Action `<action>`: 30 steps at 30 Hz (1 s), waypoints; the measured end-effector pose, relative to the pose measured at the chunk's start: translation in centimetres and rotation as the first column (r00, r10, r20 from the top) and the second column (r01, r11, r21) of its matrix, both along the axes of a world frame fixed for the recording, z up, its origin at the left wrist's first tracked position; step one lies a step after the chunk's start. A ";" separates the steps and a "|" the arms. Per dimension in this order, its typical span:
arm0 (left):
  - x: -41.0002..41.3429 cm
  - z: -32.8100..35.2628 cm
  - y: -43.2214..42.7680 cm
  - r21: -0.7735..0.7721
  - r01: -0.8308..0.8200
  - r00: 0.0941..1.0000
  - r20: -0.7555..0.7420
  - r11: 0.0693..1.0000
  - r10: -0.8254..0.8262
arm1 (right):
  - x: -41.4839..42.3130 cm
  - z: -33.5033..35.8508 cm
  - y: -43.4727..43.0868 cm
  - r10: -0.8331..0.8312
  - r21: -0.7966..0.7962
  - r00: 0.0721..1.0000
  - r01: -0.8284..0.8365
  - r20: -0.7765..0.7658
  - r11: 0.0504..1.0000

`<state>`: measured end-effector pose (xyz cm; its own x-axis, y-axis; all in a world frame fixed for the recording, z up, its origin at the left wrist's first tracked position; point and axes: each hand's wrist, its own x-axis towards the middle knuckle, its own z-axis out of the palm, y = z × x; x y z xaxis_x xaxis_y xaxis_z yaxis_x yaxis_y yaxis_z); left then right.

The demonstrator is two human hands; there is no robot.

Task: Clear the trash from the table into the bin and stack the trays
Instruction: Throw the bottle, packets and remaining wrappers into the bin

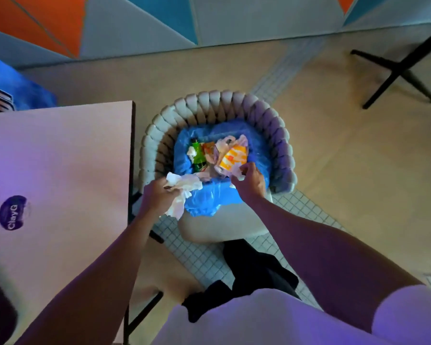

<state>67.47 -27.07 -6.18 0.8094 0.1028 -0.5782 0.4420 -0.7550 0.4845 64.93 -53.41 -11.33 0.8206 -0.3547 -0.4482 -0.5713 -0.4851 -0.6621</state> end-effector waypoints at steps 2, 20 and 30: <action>1.7 -1.0 -1.2 0.013 0.012 1.000 0.016 1.000 -0.012 | 1.3 -0.9 -0.7 -0.016 -0.021 1.000 0.017 0.005 1.000; 5.4 -2.4 -2.8 -0.223 -0.025 0.999 -0.051 0.975 0.014 | 4.7 -2.8 0.6 -0.007 -0.066 1.000 0.007 -0.012 0.998; 0.0 1.4 0.7 -0.236 -0.097 0.995 -0.020 0.967 0.095 | 2.6 0.7 4.1 0.129 -0.027 0.992 -0.129 -0.006 0.991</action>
<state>67.44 -26.33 -4.82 0.7972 0.0390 -0.6025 0.5116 -0.5734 0.6399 67.50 -49.30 -10.59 0.8583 -0.2577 -0.4437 -0.5056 -0.5726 -0.6454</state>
